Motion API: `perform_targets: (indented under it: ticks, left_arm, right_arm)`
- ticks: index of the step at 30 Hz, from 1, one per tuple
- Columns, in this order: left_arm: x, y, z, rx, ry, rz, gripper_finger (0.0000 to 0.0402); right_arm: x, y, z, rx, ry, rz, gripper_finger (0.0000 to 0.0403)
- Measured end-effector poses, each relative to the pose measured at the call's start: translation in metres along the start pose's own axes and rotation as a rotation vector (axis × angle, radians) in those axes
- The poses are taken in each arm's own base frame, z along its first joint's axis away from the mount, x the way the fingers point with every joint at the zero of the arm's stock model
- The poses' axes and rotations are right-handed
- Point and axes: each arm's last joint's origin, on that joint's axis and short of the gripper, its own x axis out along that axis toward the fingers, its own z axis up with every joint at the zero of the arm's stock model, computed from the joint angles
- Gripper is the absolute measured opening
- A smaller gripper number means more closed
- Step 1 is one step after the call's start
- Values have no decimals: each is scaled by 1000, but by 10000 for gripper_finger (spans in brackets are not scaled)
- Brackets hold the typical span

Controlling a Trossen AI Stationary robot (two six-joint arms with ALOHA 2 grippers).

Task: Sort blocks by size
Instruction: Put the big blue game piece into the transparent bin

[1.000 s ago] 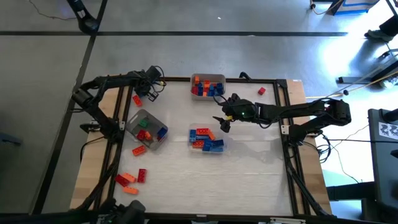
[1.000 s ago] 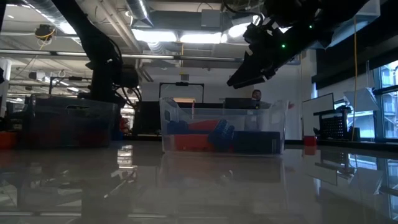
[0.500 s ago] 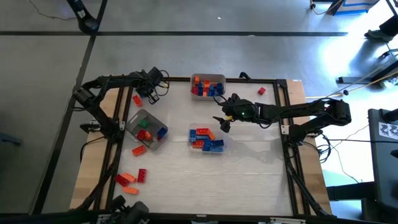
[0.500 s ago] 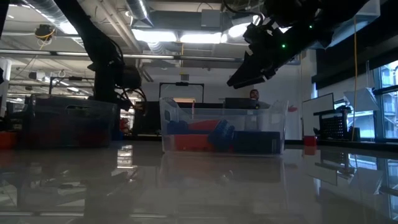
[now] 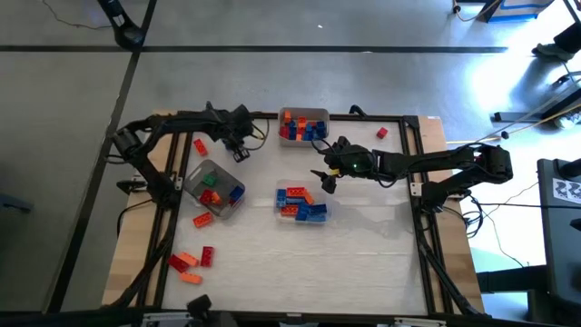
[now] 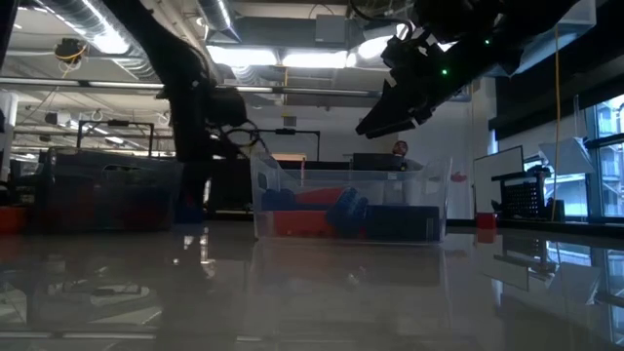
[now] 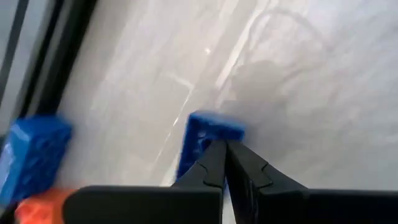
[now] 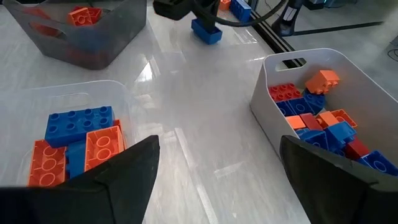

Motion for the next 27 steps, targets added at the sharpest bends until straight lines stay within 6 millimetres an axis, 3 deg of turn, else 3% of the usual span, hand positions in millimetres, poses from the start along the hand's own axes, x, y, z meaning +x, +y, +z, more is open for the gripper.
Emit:
perform_targets:
  ticks: [7, 12, 21, 27]
  left_arm:
    - [-17, -15, 17, 33, -36, -14, 6]
    - [-30, -13, 21, 41, 3, -20, 57]
    - [-20, 10, 7, 57, 64, -62, 196]
    - [-2, 23, -5, 61, 43, -108, 228]
  right_arm:
    - [0, 0, 0, 0, 2, 0, 331]
    - [0, 0, 0, -1, 4, 16, 331]
    - [0, 2, 0, -1, 4, 78, 331]
    - [0, 2, 0, -1, 4, 78, 331]
